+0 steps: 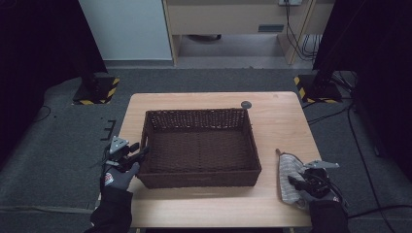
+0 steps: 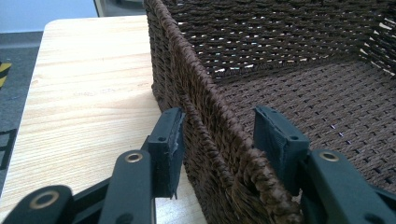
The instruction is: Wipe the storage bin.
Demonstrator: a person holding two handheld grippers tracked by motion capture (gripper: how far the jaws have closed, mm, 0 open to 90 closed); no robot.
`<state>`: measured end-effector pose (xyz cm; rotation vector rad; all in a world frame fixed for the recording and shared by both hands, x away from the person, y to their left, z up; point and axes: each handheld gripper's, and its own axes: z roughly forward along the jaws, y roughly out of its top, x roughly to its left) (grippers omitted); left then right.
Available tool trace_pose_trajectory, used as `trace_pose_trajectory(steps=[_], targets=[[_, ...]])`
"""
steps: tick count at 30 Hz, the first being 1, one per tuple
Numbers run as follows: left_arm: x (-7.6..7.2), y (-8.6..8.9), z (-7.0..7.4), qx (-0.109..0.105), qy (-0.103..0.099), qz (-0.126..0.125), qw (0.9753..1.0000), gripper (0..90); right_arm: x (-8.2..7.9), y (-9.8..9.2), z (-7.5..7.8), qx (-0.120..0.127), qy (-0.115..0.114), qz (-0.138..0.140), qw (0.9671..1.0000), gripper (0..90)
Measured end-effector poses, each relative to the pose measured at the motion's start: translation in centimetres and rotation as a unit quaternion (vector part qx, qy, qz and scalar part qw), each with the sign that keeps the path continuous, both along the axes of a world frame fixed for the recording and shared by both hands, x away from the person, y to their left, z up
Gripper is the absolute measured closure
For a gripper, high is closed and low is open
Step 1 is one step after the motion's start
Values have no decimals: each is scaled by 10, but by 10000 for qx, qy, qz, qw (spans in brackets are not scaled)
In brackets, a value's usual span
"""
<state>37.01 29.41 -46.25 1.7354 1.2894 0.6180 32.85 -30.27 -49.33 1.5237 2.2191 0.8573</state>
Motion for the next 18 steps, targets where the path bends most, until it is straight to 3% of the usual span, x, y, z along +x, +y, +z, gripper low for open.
trace_pose_trajectory(steps=[4,8,13,18], targets=[[0,0,0,-12,-4,-8,10000,508,0,1,3,-12,-90,-34,10000,471],[0,1,-1,-40,3,2,10000,499,-1,-2,13,108,-409,-134,9990,385],[1,2,-1,-90,10,15,10000,474,-3,0,23,125,-662,-85,9977,366],[1,2,-1,-60,-5,14,10000,465,-3,9,40,251,-1054,53,9941,371]])
